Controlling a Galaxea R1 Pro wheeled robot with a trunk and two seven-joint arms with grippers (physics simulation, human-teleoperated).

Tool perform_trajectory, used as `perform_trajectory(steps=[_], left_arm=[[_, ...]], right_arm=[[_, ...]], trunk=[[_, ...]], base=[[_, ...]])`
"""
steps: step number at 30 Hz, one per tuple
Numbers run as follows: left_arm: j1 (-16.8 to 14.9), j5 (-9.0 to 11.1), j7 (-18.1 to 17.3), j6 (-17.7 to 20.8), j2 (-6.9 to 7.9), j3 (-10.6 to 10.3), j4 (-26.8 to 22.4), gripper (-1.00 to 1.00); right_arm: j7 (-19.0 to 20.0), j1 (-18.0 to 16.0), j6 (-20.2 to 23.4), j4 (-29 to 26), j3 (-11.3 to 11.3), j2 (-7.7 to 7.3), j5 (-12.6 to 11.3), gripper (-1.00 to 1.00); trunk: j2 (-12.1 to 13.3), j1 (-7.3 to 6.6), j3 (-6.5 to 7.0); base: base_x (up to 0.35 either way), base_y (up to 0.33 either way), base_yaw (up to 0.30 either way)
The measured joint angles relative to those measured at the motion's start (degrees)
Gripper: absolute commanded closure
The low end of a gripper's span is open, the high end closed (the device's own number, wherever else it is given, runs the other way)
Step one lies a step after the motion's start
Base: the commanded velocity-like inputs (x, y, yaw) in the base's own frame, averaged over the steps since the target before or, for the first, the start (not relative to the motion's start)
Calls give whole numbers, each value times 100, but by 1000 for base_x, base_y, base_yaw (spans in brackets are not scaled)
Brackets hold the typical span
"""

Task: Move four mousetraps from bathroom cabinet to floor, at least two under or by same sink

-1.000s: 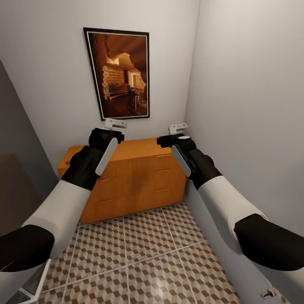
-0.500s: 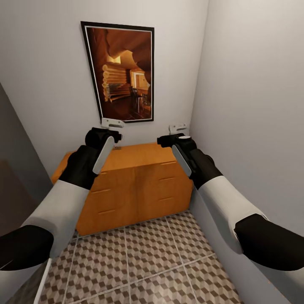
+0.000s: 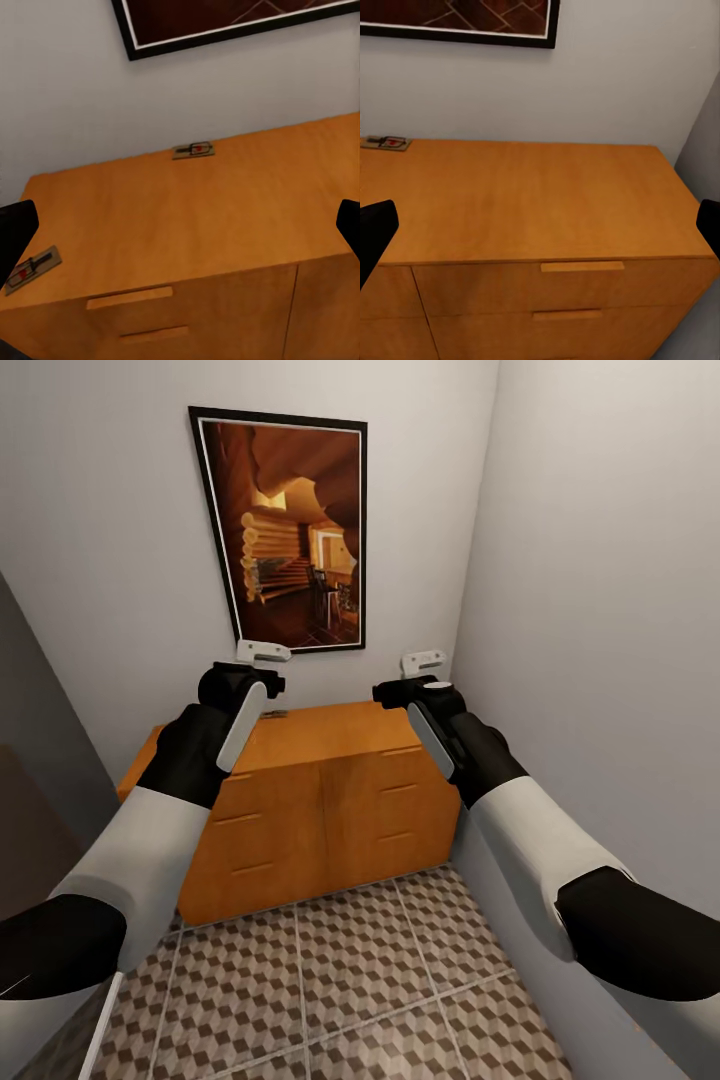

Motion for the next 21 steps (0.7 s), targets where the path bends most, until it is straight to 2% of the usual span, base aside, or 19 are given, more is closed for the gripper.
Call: perform_trajectory(steps=[7, 21], left_arm=[[29, 7, 0, 3, -14, 0, 2, -100], [113, 11, -8, -5, -53, -8, 5, -100]], right_arm=[[-6, 0, -14, 1, 0, -5, 9, -100], [-8, 7, -25, 2, 4, -7, 10, -100]], trunk=[[0, 0, 0], [0, 0, 0]], base=[[2, 0, 178], [0, 0, 279]])
